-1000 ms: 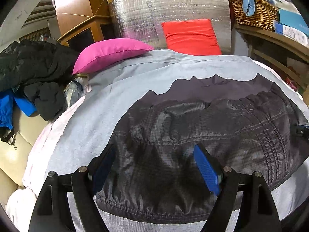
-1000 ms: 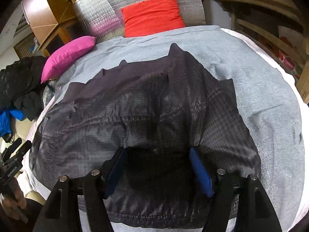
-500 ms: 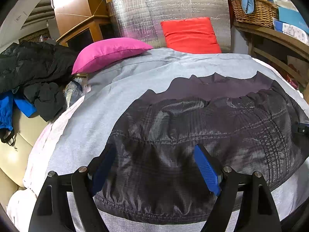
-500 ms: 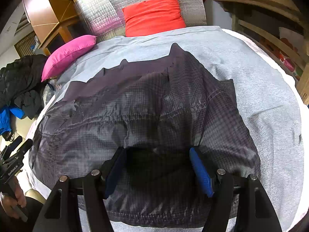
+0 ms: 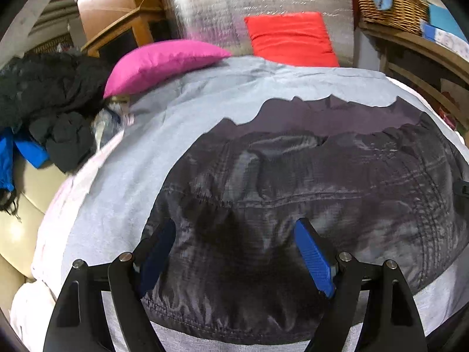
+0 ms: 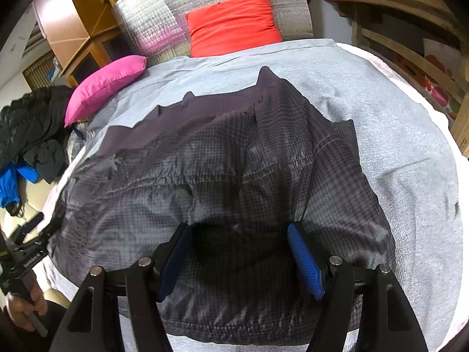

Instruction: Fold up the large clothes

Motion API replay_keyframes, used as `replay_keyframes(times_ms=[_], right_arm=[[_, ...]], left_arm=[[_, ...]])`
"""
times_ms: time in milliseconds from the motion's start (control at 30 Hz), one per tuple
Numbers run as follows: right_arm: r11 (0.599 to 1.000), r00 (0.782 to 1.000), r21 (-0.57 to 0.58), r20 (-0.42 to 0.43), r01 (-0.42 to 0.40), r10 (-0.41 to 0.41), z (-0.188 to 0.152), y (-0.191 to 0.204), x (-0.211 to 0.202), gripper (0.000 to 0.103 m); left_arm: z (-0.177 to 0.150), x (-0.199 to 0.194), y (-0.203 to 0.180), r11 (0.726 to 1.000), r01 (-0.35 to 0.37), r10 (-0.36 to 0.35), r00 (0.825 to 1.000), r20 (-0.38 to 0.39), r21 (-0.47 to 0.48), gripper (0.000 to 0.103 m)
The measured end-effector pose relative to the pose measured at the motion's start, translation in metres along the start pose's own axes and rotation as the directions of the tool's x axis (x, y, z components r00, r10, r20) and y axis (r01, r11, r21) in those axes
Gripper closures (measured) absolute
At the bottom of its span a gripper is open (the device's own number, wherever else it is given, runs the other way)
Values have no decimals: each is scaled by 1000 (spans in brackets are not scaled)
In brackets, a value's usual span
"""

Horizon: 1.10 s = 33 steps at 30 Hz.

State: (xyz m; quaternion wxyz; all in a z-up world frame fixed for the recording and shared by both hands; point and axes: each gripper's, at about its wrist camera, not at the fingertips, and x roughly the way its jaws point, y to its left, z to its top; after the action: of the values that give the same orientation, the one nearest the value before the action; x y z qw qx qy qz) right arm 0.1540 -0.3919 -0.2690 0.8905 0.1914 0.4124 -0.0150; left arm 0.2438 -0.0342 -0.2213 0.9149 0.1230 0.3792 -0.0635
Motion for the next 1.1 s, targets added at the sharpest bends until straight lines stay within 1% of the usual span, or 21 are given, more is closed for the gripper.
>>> replay_keyframes(times_ms=[67,100,133,167,233,367,433,533,567,633,700,800,833,933,967,1033,1067,1100], right_arm=[[998,999,49,11,-39,38,3,-7,-6,31],[994,997,84,29,-73,71,5,-12,-10,31],[985,992,123,63,-118,111,9,-20,-16,31],[978,987,149,98,-142,129,12,-26,-22,31],[974,981,173,149,-147,122,20,-36,-30,31],[963,981,232,163,-141,104,38,-54,-27,31],[963,982,235,164,-132,95,48,-59,-23,31],[969,983,225,174,-101,62,68,-64,-16,31],[967,984,231,167,-107,68,75,-66,-12,31],[961,988,252,129,-111,80,91,-70,2,31],[963,994,259,101,-73,48,109,-69,17,31],[969,997,246,78,-32,13,130,-65,37,31],[969,998,246,61,-22,7,134,-65,44,31],[967,1000,253,-22,21,-16,145,-66,75,31],[966,999,255,-44,32,-22,147,-66,85,31],[968,996,251,-93,27,-4,149,-65,104,32],[971,993,239,-117,28,0,148,-62,111,35],[976,992,213,-122,40,-14,148,-56,115,43]], left_arm=[[4,5,8,1000,-22,21,1000,-17,-20,20],[7,7,11,999,-34,34,999,-18,-27,20],[10,7,13,999,-41,40,999,-17,-30,20],[14,9,15,998,-49,49,999,-15,-32,20],[23,14,17,998,-62,61,998,-16,-26,20],[41,29,22,996,-77,75,997,-34,-37,20],[49,37,29,995,-78,75,996,-45,-69,20],[63,48,49,985,-86,77,995,-64,-152,20],[68,53,57,981,-84,72,995,-73,-177,20],[76,64,69,968,-121,101,990,-101,-221,20],[81,74,78,958,-138,111,987,-118,-251,20],[82,97,80,956,-158,121,980,-157,-249,20],[79,104,80,957,-151,111,980,-168,-247,20],[70,126,76,966,-108,59,976,-208,-234,20],[70,131,77,965,-94,41,976,-214,-244,20],[71,135,81,963,-67,16,981,-195,-263,20],[71,137,82,965,-63,14,982,-186,-256,20],[71,141,80,969,-63,20,984,-177,-240,19]])
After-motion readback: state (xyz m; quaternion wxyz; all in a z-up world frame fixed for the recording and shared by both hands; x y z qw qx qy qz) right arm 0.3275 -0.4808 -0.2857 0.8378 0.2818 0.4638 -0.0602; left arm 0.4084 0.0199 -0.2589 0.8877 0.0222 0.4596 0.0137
